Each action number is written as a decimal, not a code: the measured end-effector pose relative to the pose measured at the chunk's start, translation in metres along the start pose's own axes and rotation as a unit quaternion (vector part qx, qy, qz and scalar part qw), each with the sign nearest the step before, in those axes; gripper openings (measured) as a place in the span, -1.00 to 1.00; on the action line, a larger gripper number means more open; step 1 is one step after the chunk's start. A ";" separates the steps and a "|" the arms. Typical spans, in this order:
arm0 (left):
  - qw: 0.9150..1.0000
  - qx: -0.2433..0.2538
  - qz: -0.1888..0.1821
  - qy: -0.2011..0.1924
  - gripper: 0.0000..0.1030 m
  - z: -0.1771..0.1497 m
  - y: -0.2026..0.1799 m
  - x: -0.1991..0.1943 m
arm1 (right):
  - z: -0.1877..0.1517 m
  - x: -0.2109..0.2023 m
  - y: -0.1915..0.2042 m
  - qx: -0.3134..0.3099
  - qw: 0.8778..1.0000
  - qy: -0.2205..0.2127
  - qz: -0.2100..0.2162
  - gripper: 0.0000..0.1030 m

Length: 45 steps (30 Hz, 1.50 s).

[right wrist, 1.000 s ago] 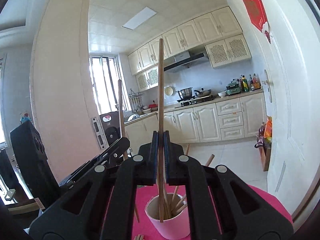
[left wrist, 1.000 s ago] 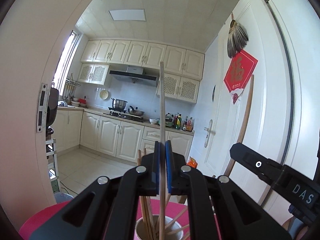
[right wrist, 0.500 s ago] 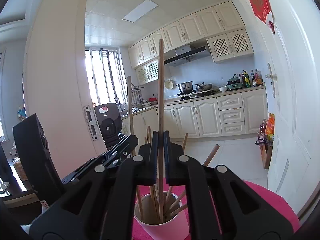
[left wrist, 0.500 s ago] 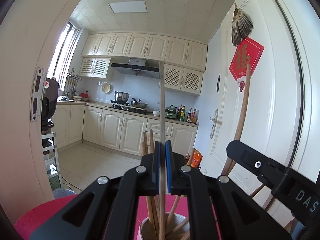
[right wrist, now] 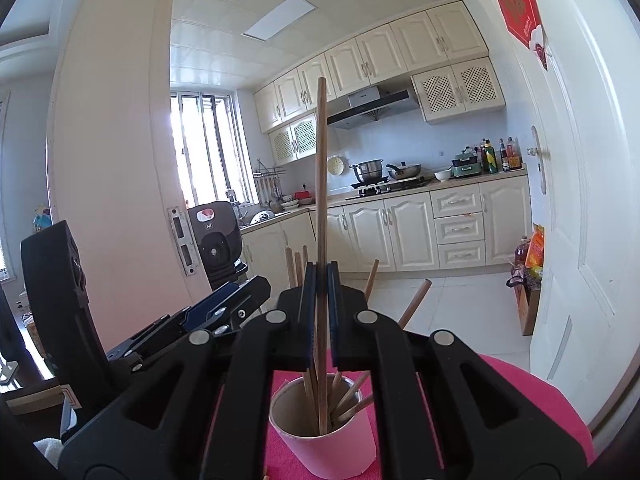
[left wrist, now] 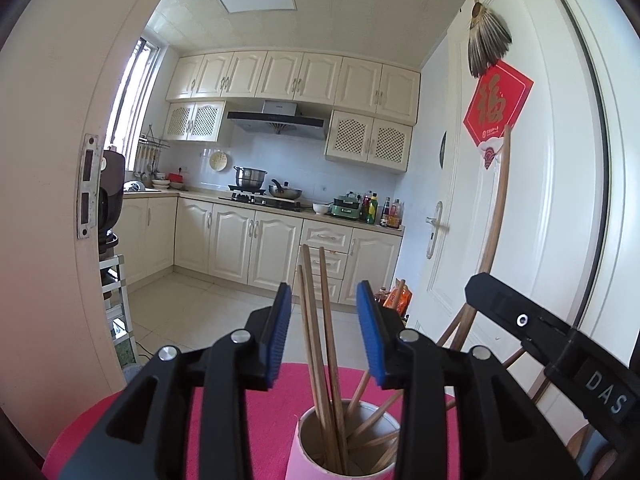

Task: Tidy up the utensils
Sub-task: 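Lower both chopsticks into the pink cup and open both grippers, then move both open grippers back down to the chopstick pile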

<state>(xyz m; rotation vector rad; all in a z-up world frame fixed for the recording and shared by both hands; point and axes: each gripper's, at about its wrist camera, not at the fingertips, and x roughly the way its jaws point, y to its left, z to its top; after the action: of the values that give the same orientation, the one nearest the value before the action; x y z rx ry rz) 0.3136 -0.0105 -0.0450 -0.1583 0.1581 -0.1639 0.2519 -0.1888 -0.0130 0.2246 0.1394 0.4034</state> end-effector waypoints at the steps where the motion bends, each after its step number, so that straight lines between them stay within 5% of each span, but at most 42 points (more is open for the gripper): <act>1: 1.000 -0.001 0.001 0.001 -0.34 0.001 0.000 -0.002 | 0.000 -0.001 0.001 -0.002 1.000 0.000 -0.001 -0.88; 7: 1.000 0.002 0.005 0.009 -0.25 0.004 0.003 -0.014 | -0.001 0.000 0.003 -0.014 1.000 0.012 -0.020 -0.85; 9: 1.000 0.003 0.005 0.013 -0.25 0.005 0.004 -0.019 | -0.001 -0.001 0.004 -0.017 0.999 0.013 -0.027 -0.66; 11: 1.000 0.000 0.003 0.018 -0.25 0.007 0.006 -0.024 | 0.000 -0.007 0.004 -0.015 0.999 0.007 -0.029 -0.15; 21: 0.999 0.004 0.010 0.036 -0.26 0.016 0.008 -0.066 | 0.013 -0.046 0.016 -0.027 0.999 -0.003 -0.041 -0.13; 31: 0.988 0.019 0.044 0.150 -0.09 -0.012 0.010 -0.100 | -0.011 -0.077 0.027 -0.023 0.996 0.073 -0.047 -0.02; 36: 0.965 0.012 0.047 0.256 -0.09 -0.051 0.017 -0.101 | -0.037 -0.077 0.033 -0.026 0.988 0.145 -0.049 0.09; 40: 0.928 0.011 0.069 0.367 -0.09 -0.090 0.025 -0.090 | -0.062 -0.074 0.031 -0.013 0.976 0.212 -0.053 0.21; 45: 0.893 -0.009 0.079 0.443 -0.09 -0.129 0.035 -0.087 | -0.090 -0.069 0.024 -0.002 0.957 0.283 -0.057 0.29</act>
<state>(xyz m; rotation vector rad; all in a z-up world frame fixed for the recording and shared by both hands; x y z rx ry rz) 0.2120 0.0200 -0.1637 -0.0783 1.0857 -0.0606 0.1645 -0.1784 -0.0882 0.0912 0.7122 0.3442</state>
